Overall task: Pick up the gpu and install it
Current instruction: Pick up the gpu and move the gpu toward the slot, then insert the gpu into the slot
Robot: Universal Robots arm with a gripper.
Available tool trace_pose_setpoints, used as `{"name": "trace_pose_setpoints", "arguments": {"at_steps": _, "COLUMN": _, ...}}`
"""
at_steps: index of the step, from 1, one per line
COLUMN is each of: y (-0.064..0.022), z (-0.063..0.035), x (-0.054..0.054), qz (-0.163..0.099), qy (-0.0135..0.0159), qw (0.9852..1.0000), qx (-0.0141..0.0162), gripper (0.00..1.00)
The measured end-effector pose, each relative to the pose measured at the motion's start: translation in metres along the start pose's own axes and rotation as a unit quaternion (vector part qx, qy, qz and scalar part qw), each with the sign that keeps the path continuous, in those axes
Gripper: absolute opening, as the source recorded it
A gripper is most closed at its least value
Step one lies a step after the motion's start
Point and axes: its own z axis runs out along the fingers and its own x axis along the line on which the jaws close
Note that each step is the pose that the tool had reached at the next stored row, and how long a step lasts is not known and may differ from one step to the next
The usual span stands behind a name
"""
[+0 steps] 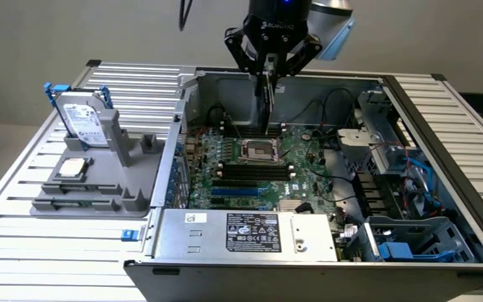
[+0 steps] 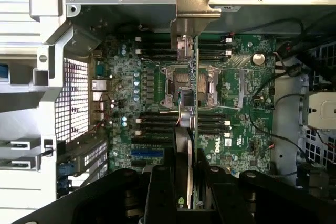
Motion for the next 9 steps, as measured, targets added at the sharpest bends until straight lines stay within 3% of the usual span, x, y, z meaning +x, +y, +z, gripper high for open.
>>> {"name": "trace_pose_setpoints", "arguments": {"at_steps": 9, "y": 0.0, "z": -0.0001, "x": -0.0001, "qz": 0.0, "qy": 0.0004, "qw": 1.0, "qx": 0.0, "gripper": 0.27}}
